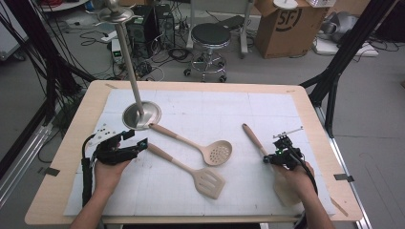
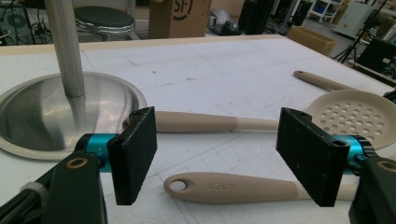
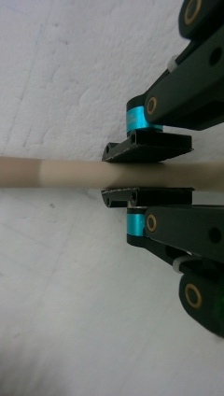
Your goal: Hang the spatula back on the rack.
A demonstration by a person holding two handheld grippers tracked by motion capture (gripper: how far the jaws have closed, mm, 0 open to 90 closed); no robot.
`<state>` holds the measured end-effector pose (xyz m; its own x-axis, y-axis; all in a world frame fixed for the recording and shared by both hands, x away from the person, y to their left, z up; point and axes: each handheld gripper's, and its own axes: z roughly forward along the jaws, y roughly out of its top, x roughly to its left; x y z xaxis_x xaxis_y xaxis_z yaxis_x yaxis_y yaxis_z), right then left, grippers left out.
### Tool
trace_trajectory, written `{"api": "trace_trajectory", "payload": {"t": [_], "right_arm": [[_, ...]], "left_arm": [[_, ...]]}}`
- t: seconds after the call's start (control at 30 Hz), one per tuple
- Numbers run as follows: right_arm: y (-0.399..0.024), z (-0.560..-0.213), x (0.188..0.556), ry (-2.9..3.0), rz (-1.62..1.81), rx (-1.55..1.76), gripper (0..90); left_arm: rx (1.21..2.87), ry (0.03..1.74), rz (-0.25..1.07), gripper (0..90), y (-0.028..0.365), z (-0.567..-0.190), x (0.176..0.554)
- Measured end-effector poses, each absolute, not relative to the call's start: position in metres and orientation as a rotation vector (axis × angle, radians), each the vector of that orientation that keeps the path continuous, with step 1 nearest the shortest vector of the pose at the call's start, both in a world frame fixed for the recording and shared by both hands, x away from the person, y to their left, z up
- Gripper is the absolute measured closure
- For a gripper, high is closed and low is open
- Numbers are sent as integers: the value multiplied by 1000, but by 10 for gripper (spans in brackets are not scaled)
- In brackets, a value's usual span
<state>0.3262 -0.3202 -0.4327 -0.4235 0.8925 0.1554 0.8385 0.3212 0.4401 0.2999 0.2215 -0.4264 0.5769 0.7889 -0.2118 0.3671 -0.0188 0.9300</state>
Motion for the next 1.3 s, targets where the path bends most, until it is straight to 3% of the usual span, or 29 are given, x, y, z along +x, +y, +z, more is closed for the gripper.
{"api": "trace_trajectory", "payload": {"t": [0.8, 1.3], "right_arm": [[-313, -438, 318, 2350, 887, 1528, 789], [-258, -370, 341, 2330, 1170, 1327, 789]], "left_arm": [[1624, 990, 443, 297, 221, -426, 299], [1612, 995, 447, 297, 226, -425, 298]]}}
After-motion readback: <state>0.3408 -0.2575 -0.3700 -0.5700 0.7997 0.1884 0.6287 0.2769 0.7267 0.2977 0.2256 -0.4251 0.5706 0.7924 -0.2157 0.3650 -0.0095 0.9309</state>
